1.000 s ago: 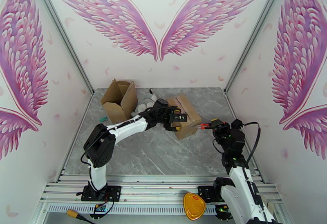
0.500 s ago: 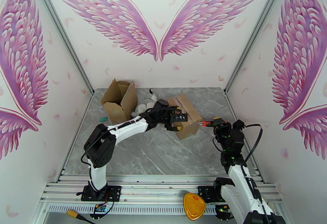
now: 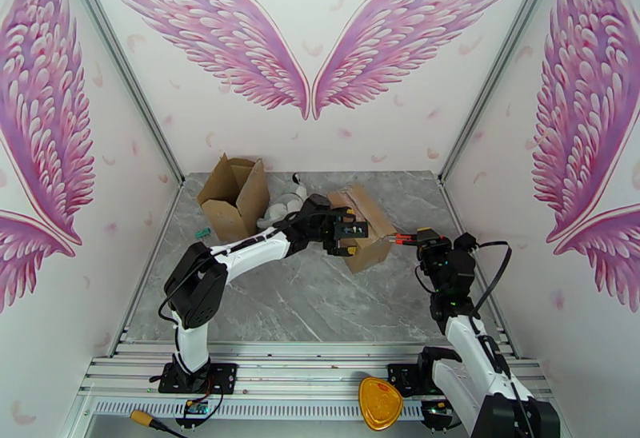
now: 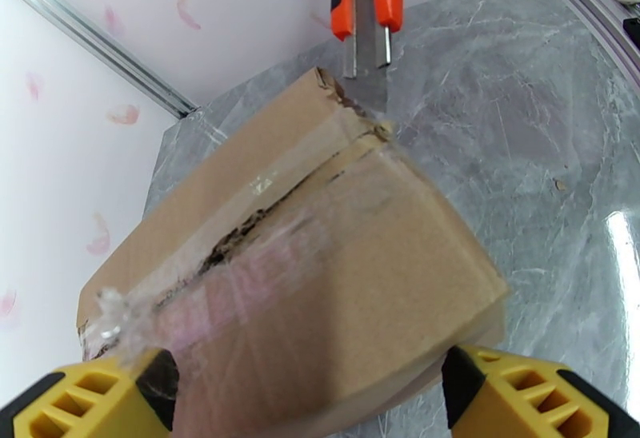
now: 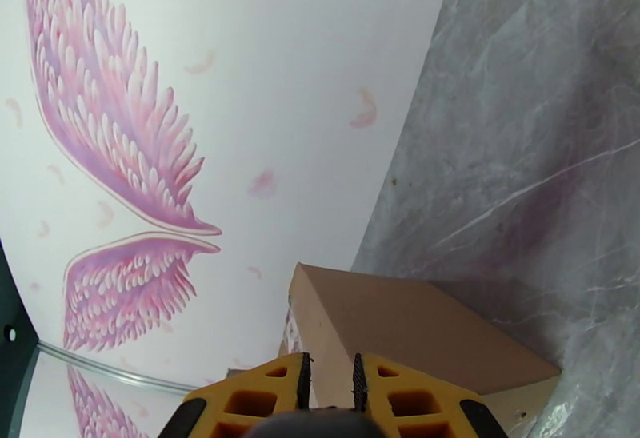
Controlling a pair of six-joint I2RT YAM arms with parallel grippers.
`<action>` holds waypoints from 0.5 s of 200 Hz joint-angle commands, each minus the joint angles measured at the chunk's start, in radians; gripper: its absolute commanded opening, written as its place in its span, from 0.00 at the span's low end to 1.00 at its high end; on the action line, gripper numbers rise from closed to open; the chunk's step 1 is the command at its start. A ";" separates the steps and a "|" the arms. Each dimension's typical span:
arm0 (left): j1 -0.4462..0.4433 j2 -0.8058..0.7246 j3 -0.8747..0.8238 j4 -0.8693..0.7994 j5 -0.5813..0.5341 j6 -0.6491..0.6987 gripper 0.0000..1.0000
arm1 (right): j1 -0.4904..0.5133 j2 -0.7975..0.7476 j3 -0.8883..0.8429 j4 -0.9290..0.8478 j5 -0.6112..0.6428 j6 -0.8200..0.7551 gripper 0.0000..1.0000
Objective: Unpack the express box
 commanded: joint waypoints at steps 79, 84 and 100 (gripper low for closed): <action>-0.010 -0.007 -0.008 0.018 0.003 -0.022 0.92 | 0.029 0.072 0.011 0.127 0.017 0.064 0.00; -0.010 -0.005 -0.008 0.019 0.002 -0.022 0.92 | 0.030 0.071 0.012 0.126 0.018 0.064 0.00; -0.011 -0.005 -0.008 0.021 0.000 -0.026 0.92 | 0.031 0.069 0.019 0.117 0.016 0.065 0.00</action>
